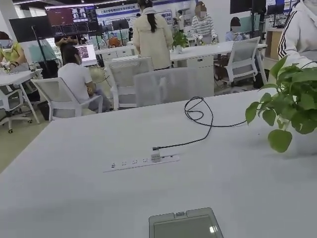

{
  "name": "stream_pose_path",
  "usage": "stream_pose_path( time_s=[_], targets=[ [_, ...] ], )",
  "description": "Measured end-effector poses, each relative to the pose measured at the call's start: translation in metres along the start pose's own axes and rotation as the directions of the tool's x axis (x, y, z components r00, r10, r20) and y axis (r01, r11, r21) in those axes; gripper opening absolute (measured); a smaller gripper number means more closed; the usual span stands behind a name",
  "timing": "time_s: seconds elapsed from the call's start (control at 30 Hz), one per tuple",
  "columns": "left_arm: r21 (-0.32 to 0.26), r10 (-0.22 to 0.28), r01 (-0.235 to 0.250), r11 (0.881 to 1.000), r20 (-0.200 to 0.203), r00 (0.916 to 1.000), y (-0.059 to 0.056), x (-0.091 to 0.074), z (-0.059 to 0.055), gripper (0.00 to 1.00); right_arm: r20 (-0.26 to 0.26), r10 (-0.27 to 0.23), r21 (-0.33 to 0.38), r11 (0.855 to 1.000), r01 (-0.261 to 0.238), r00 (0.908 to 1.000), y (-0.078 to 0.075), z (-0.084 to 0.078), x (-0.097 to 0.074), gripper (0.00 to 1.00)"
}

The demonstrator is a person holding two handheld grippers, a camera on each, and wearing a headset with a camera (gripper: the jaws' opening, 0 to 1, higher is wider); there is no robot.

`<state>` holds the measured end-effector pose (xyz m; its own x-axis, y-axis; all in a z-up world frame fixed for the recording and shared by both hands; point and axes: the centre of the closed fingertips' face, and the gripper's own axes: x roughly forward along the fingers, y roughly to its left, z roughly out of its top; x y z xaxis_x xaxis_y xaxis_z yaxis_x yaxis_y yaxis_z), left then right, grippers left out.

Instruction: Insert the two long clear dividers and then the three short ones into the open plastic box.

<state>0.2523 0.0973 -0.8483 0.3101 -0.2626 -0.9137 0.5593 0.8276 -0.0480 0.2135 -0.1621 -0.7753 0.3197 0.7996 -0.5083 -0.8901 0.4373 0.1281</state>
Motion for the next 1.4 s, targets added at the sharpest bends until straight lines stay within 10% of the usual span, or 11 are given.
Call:
stream_pose_path(
  time_s=[0.8, 1.17, 1.4],
  targets=[
    [-0.153, -0.055, 0.084, 0.985, 0.182, 0.9817, -0.007, -0.035, 0.013, 0.3, -0.026, 0.0, -0.004, 1.0, 0.0, 0.9996, 0.008, 0.014, -0.001, 0.86],
    [-0.178, -0.119, 0.194, 0.965, 0.362, 0.9245, -0.034, -0.066, 0.05, 0.3, 0.045, -0.007, 0.104, 0.995, 0.003, 0.999, 0.017, 0.056, 0.008, 0.82],
    [-0.175, -0.176, 0.275, 0.945, 0.437, 0.8822, -0.057, -0.076, 0.066, 0.3, 0.104, -0.037, 0.274, 0.962, 0.007, 0.9939, 0.021, 0.097, 0.026, 0.7]
  ],
)
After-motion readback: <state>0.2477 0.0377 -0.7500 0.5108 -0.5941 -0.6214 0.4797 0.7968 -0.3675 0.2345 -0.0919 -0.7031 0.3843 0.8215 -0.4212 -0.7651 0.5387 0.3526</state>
